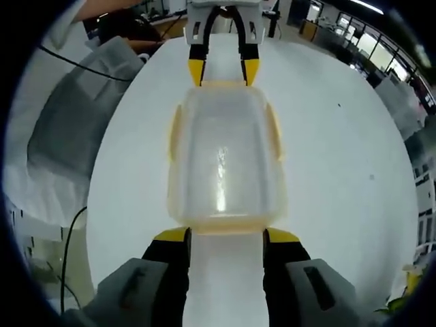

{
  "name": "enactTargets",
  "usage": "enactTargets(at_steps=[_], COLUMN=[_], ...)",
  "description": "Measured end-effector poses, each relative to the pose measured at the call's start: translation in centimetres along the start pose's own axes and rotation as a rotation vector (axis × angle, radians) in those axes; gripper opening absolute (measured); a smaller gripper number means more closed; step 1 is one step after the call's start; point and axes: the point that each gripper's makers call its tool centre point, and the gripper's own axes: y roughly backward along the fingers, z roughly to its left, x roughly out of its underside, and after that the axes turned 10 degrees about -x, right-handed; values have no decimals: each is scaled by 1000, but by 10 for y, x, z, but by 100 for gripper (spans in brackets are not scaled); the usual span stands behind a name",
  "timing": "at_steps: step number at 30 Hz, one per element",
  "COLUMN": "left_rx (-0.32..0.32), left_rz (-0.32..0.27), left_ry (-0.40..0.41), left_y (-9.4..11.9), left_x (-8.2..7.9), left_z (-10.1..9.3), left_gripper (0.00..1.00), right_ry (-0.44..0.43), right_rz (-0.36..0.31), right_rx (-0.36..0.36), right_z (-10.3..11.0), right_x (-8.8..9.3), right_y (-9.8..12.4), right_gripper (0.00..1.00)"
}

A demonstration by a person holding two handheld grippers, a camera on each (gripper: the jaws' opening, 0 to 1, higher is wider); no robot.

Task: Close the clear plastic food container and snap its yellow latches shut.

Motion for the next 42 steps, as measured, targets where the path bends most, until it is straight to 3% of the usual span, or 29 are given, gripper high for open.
enactTargets(at_steps=[11, 15, 18, 19, 21, 23, 25, 27, 29, 30, 32, 34, 39, 42], left_rx=[-31, -82, -122, -126, -77, -30, -7, 38, 62, 35, 41, 63, 48, 67], left_rz=[11, 80, 100, 109, 122, 72, 32, 0, -8, -27, -3, 36, 41, 21], left_ry=[48, 135, 289, 337, 521, 706, 907, 1108, 1250, 1311, 1367, 1354, 1465, 1435], left_y=[5, 9, 15, 17, 20, 22, 24, 24, 21, 17, 13, 10, 3, 2], left_x=[5, 19, 24, 27, 28, 20, 14, 8, 6, 7, 7, 6, 7, -1], left_z=[8, 16, 26, 27, 20, 18, 21, 21, 22, 26, 21, 9, 12, 11], left_gripper=[39, 47, 34, 29, 31, 40, 40, 41, 41, 40, 38, 37, 28, 23], right_ry=[-14, -36, -125, -218, -283, -395, -545, -676, -796, -865, -908, -1027, -1143, -1147], right_rz=[-1, -8, -58, -35, -30, -111, -194, -255, -321, -384, -480, -541, -573, -577], right_rx=[-3, 8, 30, 108, 146, 140, 111, 92, 69, 19, -93, -187, -176, -193], right_z=[-1, -2, -5, -18, -26, -27, -24, -23, -21, -16, -7, -1, -1, 2], right_x=[3, 7, 8, 19, 27, 23, 19, 17, 13, 6, -9, -14, -13, -19], right_y=[-1, 5, 12, 20, 27, 33, 38, 44, 46, 45, 43, 37, 21, 17], right_gripper=[45, 44, 43, 42, 40, 41, 44, 42, 35, 34, 36, 39, 35, 28])
